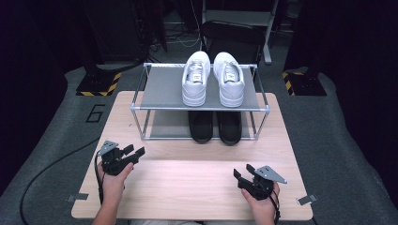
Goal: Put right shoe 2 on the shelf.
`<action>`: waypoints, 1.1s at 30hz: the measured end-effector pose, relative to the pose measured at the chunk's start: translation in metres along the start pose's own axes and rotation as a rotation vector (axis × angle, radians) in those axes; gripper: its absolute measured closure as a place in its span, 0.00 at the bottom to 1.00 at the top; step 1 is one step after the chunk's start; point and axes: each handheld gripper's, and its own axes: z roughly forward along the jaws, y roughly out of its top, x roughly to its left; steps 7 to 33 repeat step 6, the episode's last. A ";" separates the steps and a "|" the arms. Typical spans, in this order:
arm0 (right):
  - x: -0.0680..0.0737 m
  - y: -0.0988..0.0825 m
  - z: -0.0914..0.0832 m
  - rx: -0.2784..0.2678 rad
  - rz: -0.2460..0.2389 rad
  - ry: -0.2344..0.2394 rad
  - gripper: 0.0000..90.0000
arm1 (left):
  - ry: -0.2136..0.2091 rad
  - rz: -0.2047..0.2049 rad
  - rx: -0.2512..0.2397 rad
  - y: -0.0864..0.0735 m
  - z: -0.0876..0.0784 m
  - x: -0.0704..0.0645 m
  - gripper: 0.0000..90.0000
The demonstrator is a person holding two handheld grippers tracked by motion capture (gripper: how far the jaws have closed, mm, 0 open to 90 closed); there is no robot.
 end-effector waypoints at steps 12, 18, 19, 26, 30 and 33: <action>-0.001 0.000 -0.001 0.001 0.003 -0.001 0.42 | -0.001 0.011 0.012 0.000 0.003 -0.001 0.45; -0.001 0.000 -0.001 0.001 0.003 -0.001 0.42 | -0.001 0.011 0.012 0.000 0.003 -0.001 0.45; -0.001 0.000 -0.001 0.001 0.003 -0.001 0.42 | -0.001 0.011 0.012 0.000 0.003 -0.001 0.45; -0.001 0.000 -0.001 0.001 0.003 -0.001 0.42 | -0.001 0.011 0.012 0.000 0.003 -0.001 0.45; -0.001 0.000 -0.001 0.001 0.003 -0.001 0.42 | -0.001 0.011 0.012 0.000 0.003 -0.001 0.45; -0.001 0.000 -0.001 0.001 0.003 -0.001 0.42 | -0.001 0.011 0.012 0.000 0.003 -0.001 0.45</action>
